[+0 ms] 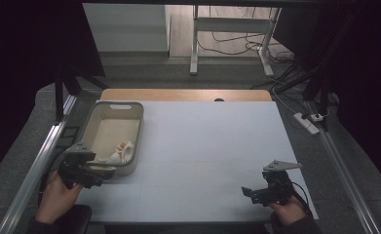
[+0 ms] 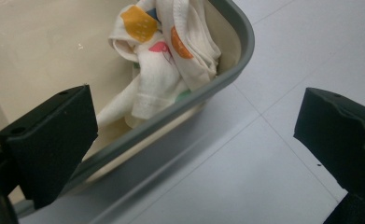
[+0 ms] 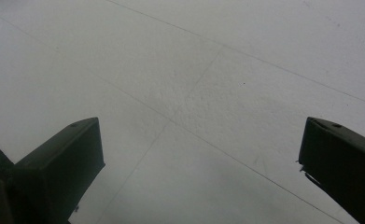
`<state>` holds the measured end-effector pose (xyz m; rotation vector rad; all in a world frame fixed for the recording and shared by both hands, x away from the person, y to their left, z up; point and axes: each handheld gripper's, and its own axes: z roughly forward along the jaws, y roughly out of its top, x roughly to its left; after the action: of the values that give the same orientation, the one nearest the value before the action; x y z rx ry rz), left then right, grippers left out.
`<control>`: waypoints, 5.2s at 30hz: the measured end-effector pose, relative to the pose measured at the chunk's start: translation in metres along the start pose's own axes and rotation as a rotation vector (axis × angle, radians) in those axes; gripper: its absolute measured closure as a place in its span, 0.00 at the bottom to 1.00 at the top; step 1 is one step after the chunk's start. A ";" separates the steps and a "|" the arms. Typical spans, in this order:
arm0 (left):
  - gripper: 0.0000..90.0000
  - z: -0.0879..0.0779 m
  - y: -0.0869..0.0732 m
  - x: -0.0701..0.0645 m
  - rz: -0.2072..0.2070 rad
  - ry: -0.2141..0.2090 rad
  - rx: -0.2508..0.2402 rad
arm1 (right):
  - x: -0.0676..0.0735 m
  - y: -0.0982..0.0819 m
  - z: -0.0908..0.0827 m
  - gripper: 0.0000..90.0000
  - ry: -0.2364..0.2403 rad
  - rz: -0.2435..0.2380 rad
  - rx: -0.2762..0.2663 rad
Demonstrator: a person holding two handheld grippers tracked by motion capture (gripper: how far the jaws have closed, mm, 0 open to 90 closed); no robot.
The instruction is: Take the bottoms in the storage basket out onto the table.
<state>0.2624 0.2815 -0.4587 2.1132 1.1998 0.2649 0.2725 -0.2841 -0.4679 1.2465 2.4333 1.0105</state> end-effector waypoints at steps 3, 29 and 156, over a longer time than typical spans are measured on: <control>0.00 0.002 0.003 0.003 0.003 -0.004 0.007 | 0.000 0.000 0.000 0.00 0.001 -0.001 0.001; 0.00 0.026 0.029 0.020 0.064 0.001 0.113 | 0.001 0.001 0.001 0.00 0.000 -0.015 0.021; 0.72 0.024 0.118 0.049 0.096 0.030 0.048 | 0.001 0.001 0.004 0.00 0.004 -0.019 0.038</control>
<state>0.3813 0.2704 -0.4069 2.2191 1.1339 0.3149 0.2743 -0.2806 -0.4696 1.2324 2.4735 0.9670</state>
